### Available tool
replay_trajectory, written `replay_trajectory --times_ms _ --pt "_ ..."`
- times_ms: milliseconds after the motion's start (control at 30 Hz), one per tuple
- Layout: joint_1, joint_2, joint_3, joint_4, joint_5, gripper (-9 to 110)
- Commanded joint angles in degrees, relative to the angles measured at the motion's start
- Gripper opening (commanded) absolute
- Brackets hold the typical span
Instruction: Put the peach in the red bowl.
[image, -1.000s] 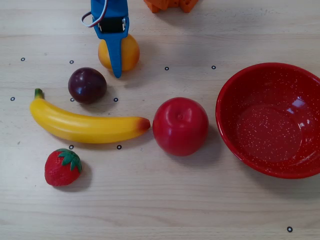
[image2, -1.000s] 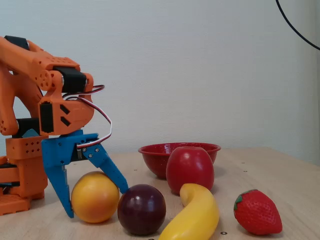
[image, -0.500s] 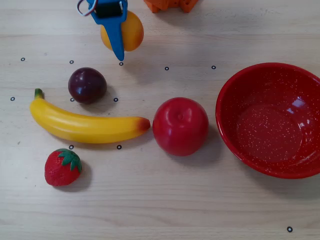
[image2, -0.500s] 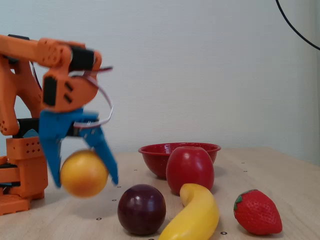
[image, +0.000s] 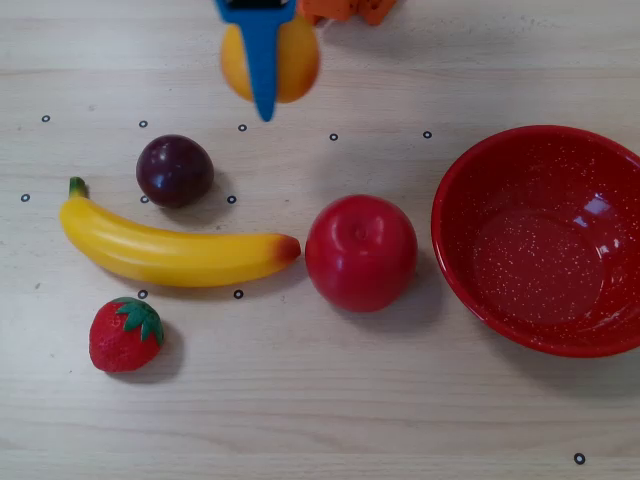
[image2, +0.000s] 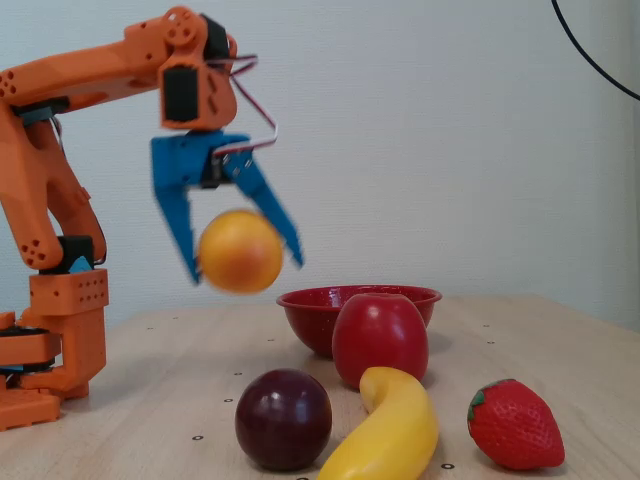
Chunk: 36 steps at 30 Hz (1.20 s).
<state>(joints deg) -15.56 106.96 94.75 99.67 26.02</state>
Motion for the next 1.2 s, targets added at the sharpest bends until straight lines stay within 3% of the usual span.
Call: replay_trajectory --times_ms 0,333,533,800,1167 --pt "6.77 5.45 -7.12 1.14 -5.80 0" --pt "31.20 6.33 -11.34 -4.66 -18.54 0" --pt "41.04 3.25 -10.72 -13.89 -19.69 0" --pt "44.38 -11.51 -17.23 -23.82 -17.40 0" --pt "43.07 -34.45 -31.55 -25.40 -16.70 0"
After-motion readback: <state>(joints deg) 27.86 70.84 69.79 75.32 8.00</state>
